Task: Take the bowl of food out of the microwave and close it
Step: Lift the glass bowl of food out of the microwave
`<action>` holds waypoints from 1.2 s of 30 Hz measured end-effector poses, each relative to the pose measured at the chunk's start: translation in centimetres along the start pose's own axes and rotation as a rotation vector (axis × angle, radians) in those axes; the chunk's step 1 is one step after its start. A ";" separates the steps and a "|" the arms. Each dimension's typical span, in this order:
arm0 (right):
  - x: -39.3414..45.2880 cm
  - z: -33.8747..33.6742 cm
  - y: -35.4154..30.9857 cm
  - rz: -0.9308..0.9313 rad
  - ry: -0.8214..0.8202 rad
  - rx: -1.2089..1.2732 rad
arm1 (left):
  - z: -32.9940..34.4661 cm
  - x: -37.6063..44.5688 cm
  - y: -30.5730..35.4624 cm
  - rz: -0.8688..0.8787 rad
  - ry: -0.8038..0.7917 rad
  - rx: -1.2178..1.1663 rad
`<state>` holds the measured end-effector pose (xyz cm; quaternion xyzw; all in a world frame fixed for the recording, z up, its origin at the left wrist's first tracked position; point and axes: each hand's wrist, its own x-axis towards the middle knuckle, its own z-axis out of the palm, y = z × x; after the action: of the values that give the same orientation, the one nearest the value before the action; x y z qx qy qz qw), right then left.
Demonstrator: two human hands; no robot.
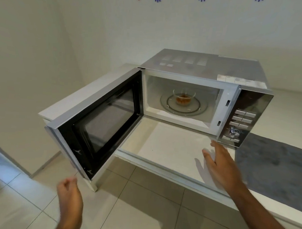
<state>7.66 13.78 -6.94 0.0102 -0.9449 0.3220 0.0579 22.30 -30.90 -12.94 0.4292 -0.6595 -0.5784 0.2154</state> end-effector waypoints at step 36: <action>29.5 2.9 -7.4 0.348 0.143 0.718 | 44.9 6.5 24.5 0.346 -0.664 0.111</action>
<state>-21.54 6.70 -1.29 -0.1527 -0.7536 0.6364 0.0610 -24.06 -11.18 -1.82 0.1118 -0.7865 -0.6043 0.0608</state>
